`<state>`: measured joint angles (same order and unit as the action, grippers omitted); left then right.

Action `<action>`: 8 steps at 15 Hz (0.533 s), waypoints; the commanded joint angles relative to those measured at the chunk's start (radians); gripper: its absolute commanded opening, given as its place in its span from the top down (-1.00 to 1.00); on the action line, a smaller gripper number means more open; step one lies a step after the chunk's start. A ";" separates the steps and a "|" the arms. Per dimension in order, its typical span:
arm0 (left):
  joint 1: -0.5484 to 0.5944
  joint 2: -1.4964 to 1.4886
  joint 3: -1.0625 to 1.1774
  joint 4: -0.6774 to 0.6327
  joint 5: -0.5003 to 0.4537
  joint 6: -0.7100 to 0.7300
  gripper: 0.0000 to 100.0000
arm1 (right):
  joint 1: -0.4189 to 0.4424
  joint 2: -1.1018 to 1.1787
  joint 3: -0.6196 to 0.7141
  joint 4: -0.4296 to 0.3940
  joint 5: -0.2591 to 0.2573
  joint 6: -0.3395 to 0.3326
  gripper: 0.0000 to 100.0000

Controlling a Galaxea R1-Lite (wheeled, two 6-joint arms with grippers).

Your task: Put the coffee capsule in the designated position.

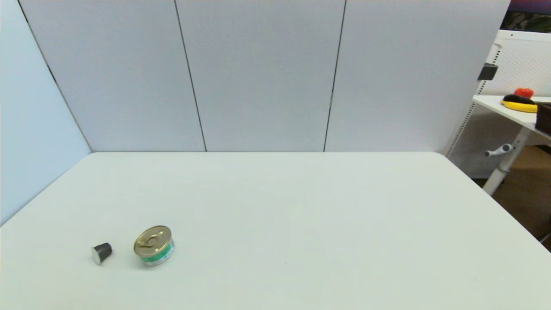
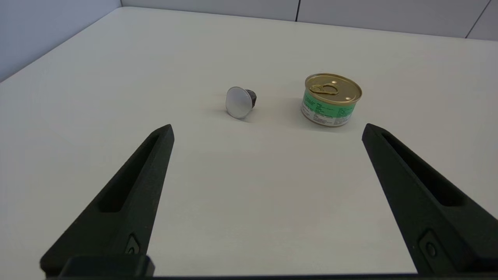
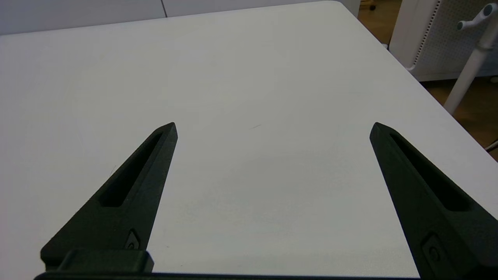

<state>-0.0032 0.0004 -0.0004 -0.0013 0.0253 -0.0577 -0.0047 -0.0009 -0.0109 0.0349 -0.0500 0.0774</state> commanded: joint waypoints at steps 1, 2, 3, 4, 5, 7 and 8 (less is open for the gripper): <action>0.000 0.000 0.000 -0.003 0.002 -0.022 -1.00 | 0.000 0.001 0.000 0.000 -0.001 0.001 -1.00; 0.000 0.000 0.000 -0.002 0.002 -0.022 -1.00 | 0.000 0.001 0.000 0.000 -0.001 0.001 -1.00; 0.000 0.000 0.000 -0.003 0.002 -0.022 -1.00 | 0.000 0.001 0.000 0.000 -0.001 0.001 -1.00; 0.000 0.000 0.000 -0.002 0.002 -0.022 -1.00 | 0.000 0.001 0.000 0.000 -0.001 0.001 -1.00; 0.000 0.000 0.000 -0.003 0.002 -0.022 -1.00 | 0.000 0.001 -0.001 0.000 -0.001 0.001 -1.00; 0.000 0.000 0.000 -0.003 0.002 -0.022 -1.00 | 0.000 0.001 0.000 0.000 -0.001 0.001 -1.00; 0.000 0.000 0.000 -0.003 0.002 -0.022 -1.00 | 0.000 0.001 -0.001 0.000 -0.001 0.001 -1.00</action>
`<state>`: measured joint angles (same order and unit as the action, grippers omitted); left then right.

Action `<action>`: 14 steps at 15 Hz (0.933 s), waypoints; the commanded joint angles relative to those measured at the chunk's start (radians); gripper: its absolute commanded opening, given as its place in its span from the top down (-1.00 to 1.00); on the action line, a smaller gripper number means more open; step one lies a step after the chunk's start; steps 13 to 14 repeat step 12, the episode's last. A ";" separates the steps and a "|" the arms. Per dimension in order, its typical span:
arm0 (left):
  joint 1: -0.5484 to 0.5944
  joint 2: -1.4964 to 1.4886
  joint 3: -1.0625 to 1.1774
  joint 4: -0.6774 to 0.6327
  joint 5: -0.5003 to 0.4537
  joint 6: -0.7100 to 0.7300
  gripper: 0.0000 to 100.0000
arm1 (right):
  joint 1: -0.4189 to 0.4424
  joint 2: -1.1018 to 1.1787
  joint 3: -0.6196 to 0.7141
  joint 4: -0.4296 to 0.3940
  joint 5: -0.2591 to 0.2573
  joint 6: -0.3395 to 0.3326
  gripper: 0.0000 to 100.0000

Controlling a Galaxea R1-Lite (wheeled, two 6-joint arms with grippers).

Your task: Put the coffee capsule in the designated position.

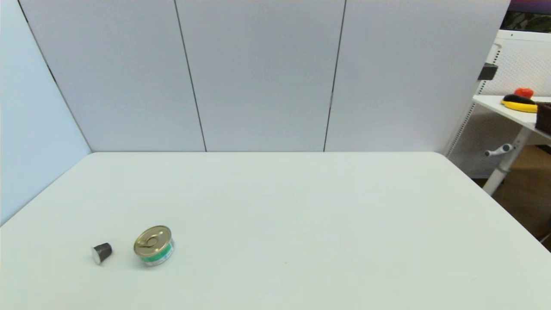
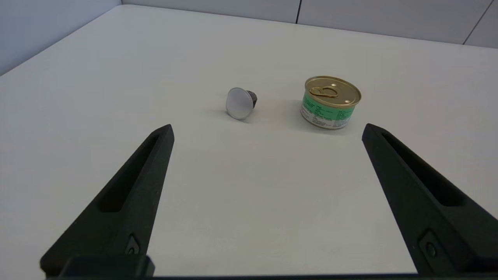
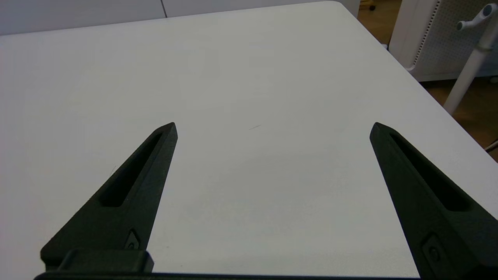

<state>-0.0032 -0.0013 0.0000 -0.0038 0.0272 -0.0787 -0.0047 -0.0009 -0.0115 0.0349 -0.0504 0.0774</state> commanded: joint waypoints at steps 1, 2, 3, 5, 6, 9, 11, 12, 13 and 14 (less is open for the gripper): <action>0.000 0.003 0.000 -0.001 0.000 -0.001 -1.00 | 0.000 0.001 -0.001 0.000 0.000 -0.005 -1.00; 0.000 0.001 0.000 -0.001 0.000 -0.001 -1.00 | 0.000 0.001 -0.001 0.002 0.000 -0.007 -1.00; 0.000 0.001 0.000 -0.001 0.000 -0.001 -1.00 | 0.000 0.001 0.001 -0.001 0.004 -0.013 -1.00; 0.000 0.001 0.000 -0.001 0.000 -0.001 -1.00 | 0.000 0.001 0.001 -0.001 0.007 -0.028 -1.00; 0.000 0.001 0.000 -0.001 0.000 -0.001 -1.00 | 0.000 0.001 0.001 -0.003 0.012 -0.028 -1.00; 0.000 0.001 0.000 -0.001 0.000 -0.001 -1.00 | 0.000 0.001 0.001 -0.001 -0.002 0.010 -1.00; 0.000 0.001 0.000 0.001 0.000 -0.001 -1.00 | 0.000 0.001 0.001 -0.001 0.000 0.010 -1.00; 0.000 0.001 0.000 -0.001 0.000 -0.001 -1.00 | 0.000 0.001 0.001 -0.001 0.000 0.010 -1.00; 0.000 0.001 0.000 -0.001 0.000 -0.001 -1.00 | 0.000 0.001 0.001 -0.001 0.000 0.010 -1.00; 0.000 0.001 0.000 -0.001 0.000 -0.001 -1.00 | 0.000 0.001 0.001 -0.001 0.000 0.010 -1.00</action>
